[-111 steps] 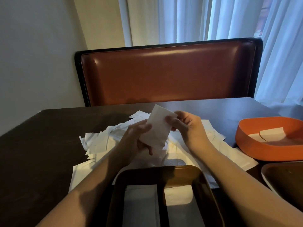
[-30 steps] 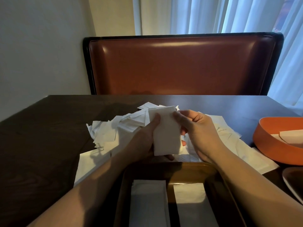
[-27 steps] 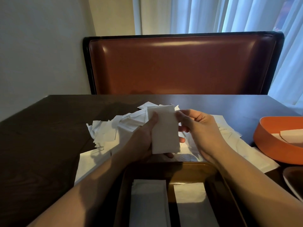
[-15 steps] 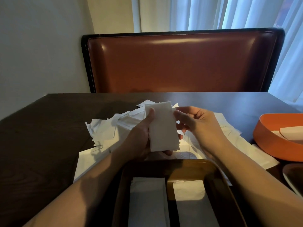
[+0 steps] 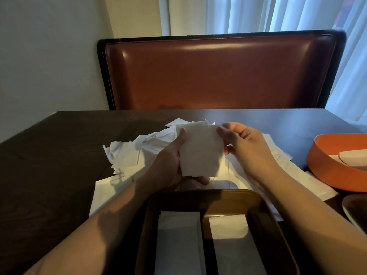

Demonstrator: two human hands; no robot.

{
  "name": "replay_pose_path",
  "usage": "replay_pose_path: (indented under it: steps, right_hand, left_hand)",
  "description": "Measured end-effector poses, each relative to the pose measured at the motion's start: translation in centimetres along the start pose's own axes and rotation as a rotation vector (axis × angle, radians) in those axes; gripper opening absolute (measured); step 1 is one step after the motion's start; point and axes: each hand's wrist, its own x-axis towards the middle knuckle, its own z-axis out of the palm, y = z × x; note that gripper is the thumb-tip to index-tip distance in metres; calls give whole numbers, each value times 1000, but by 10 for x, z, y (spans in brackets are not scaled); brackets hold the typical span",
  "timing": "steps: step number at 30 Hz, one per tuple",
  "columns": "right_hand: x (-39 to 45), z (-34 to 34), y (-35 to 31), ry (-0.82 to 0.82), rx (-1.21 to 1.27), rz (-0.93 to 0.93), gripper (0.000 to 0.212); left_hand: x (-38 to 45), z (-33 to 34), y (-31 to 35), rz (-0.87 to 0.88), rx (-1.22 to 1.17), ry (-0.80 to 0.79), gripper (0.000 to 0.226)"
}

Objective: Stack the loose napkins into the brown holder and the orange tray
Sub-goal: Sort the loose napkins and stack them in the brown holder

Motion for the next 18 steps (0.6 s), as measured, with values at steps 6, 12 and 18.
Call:
replay_pose_path:
  steps: [6,12,18]
  right_hand:
    - [3,-16,-10,262,95,-16,25]
    - [1,-22,-24,-125,400,171,25]
    - [2,3,-11,-86,59,16,27]
  left_hand:
    - [2,-9,1,111,14,-11,53]
    - [-2,-6,3,106,38,-70,47]
    - [2,-6,2,-46,-6,-134,69]
